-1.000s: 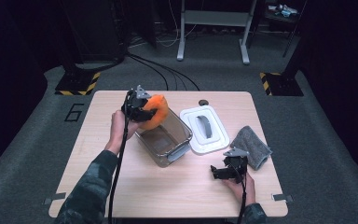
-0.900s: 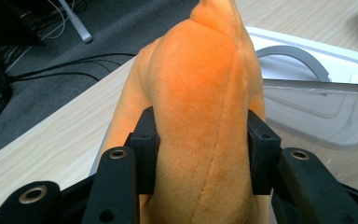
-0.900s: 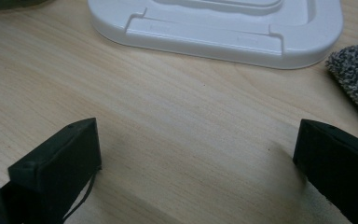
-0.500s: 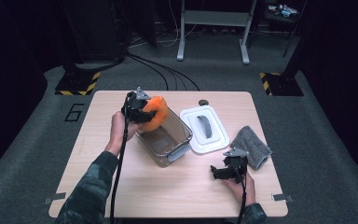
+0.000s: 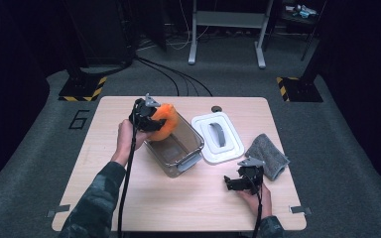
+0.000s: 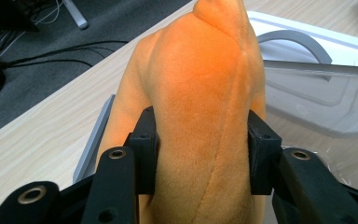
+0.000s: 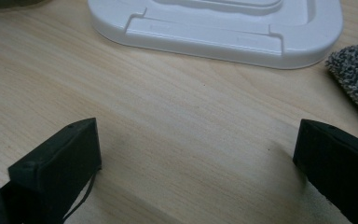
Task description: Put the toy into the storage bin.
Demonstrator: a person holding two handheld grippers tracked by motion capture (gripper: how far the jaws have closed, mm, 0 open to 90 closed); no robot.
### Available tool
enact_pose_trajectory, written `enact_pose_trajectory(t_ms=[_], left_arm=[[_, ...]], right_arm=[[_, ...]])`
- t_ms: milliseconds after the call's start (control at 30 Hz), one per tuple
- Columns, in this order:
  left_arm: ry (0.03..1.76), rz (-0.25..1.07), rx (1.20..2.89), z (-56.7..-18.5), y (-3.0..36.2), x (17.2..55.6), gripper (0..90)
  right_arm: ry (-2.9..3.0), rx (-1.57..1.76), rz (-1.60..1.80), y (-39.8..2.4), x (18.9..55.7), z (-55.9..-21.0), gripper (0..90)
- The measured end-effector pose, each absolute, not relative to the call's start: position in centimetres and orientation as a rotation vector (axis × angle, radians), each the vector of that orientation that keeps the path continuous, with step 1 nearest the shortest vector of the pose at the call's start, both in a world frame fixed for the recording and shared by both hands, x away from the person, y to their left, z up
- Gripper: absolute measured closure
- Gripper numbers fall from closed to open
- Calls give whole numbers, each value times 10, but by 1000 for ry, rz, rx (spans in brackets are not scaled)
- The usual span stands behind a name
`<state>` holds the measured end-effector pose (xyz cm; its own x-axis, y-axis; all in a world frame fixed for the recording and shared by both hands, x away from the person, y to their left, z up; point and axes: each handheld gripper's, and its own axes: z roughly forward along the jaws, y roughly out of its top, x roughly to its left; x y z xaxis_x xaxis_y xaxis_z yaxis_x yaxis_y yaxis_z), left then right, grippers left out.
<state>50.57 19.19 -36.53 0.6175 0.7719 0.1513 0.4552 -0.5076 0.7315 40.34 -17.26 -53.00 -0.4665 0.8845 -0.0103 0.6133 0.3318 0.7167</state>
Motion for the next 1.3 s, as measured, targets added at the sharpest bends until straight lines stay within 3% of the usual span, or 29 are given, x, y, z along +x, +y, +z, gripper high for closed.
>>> enact_pose_trajectory(t_ms=[867, 1133, 1300], left_arm=[[993, 536, 2334, -389, 180, 523, 525], [1019, 552, 2380, -397, 172, 527, 334], [1019, 559, 2354, -392, 177, 523, 315]], right_arm=[[2203, 1321, 925, -173, 403, -530, 0], [2203, 1321, 921, -173, 403, -530, 0], [2203, 1321, 922, -173, 403, -530, 0]])
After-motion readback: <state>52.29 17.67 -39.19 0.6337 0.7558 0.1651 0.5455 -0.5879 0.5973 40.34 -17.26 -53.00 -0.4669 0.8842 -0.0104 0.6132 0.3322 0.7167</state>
